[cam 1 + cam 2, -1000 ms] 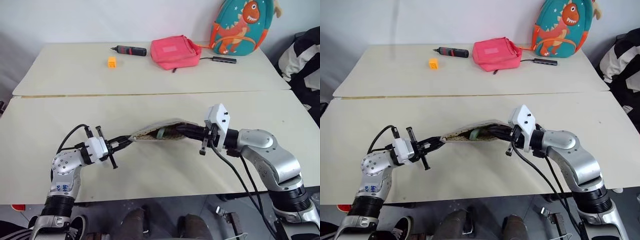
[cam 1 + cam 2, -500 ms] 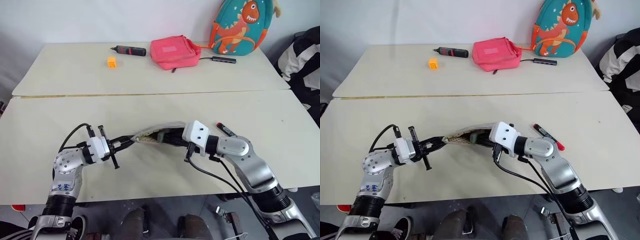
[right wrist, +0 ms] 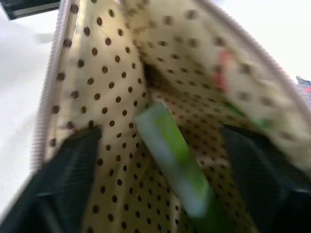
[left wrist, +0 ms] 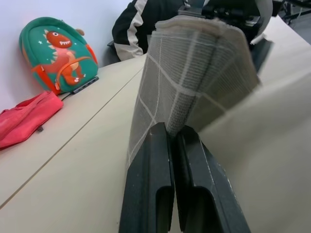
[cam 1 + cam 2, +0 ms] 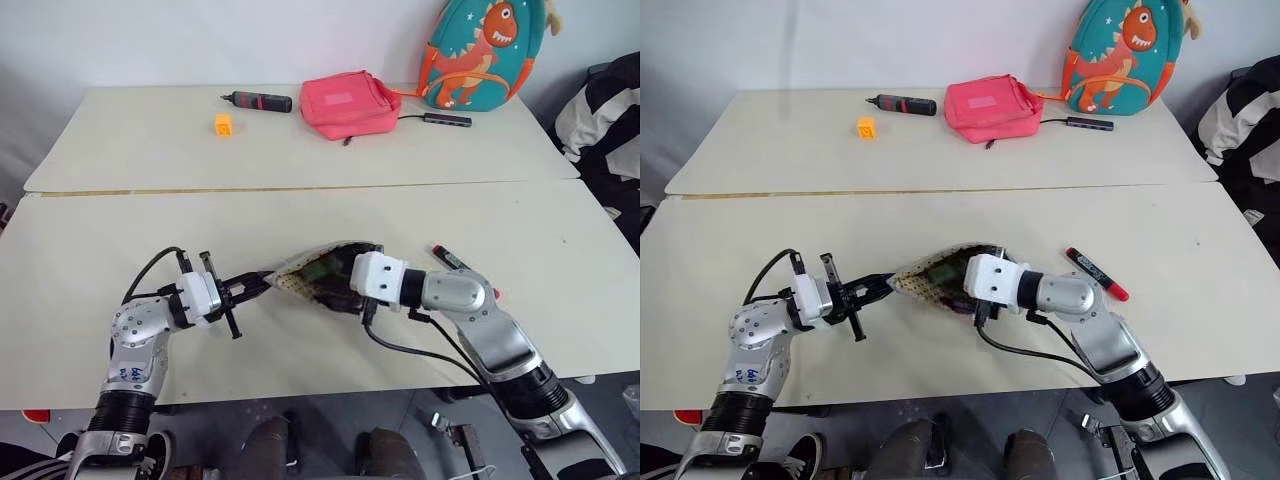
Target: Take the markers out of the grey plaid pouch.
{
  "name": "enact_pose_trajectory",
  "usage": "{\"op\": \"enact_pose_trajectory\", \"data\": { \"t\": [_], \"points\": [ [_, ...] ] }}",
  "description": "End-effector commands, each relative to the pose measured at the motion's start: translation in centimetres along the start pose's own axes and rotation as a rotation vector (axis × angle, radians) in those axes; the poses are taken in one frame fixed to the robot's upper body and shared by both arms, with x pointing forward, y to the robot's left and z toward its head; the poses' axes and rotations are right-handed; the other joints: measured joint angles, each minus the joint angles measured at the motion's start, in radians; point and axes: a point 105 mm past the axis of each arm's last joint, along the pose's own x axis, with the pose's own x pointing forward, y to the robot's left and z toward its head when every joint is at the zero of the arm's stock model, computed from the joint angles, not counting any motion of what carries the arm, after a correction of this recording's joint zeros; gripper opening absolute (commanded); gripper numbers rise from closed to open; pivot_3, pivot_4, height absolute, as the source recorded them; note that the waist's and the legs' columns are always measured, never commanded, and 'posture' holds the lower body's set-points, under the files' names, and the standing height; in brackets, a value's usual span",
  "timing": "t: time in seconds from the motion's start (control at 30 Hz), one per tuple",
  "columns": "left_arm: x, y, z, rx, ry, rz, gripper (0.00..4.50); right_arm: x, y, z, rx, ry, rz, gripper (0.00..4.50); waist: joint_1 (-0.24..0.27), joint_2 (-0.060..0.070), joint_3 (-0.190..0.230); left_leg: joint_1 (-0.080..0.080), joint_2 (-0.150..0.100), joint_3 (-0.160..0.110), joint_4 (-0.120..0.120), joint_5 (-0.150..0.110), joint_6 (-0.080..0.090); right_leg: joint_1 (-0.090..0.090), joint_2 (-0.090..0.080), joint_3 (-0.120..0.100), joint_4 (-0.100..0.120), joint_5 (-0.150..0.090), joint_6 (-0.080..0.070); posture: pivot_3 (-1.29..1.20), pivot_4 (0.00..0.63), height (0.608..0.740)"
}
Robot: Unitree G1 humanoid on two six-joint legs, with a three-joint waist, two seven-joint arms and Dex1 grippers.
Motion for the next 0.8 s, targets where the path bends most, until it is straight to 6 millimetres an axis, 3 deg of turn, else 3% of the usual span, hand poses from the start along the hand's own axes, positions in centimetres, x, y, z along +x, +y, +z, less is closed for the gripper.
{"op": "enact_pose_trajectory", "data": {
  "t": [0.03,0.2,0.3,0.5,0.67,0.8],
  "points": [
    [0.8,-0.2,1.5,0.012,-0.069,-0.022,0.0,1.4,-0.7,0.8,-0.086,-0.004,-0.057,4.45,-0.001,0.0,0.0,0.0,0.0,0.0,0.0,0.0,0.0,0.0,0.0,0.0,0.001,0.0,0.0,0.0,0.15,0.74],
    [1.1,-0.5,1.8,-0.002,-0.079,-0.029,0.0,2.1,-0.7,0.4,-0.128,0.023,-0.062,4.45,-0.004,0.0,0.0,0.0,0.0,0.0,0.0,0.0,0.0,-0.001,0.0,0.001,0.005,0.0,0.0,0.0,0.15,0.74],
    [1.1,-0.7,1.8,-0.003,-0.074,-0.032,0.0,2.1,-1.2,0.8,-0.091,0.0,-0.096,3.83,-0.007,0.0,0.0,0.0,0.0,0.0,0.0,0.0,0.0,-0.001,0.0,0.001,0.005,0.0,0.0,0.0,0.15,0.74],
    [0.7,-0.9,1.5,-0.015,-0.06,-0.029,0.0,1.8,-2.2,1.0,-0.086,-0.002,-0.144,1.77,-0.013,0.0,0.0,0.0,0.0,0.0,0.0,0.0,-0.001,-0.001,0.0,0.001,0.006,0.0,0.0,0.0,0.15,0.74],
    [0.7,-0.7,1.4,-0.019,-0.058,-0.017,0.0,1.9,-2.0,1.0,-0.077,-0.008,-0.14,1.77,-0.02,0.0,0.0,0.0,0.0,-0.001,0.0,0.0,-0.001,-0.001,0.001,0.002,0.006,0.0,0.0,0.0,0.15,0.74],
    [0.5,-0.3,1.2,-0.017,-0.048,0.005,0.0,1.6,-1.7,1.3,-0.08,-0.02,-0.123,0.8,-0.02,0.0,0.0,0.0,0.0,-0.001,0.0,0.0,-0.001,-0.001,0.001,0.002,0.006,0.0,0.0,0.0,0.15,0.74]
  ]
}}
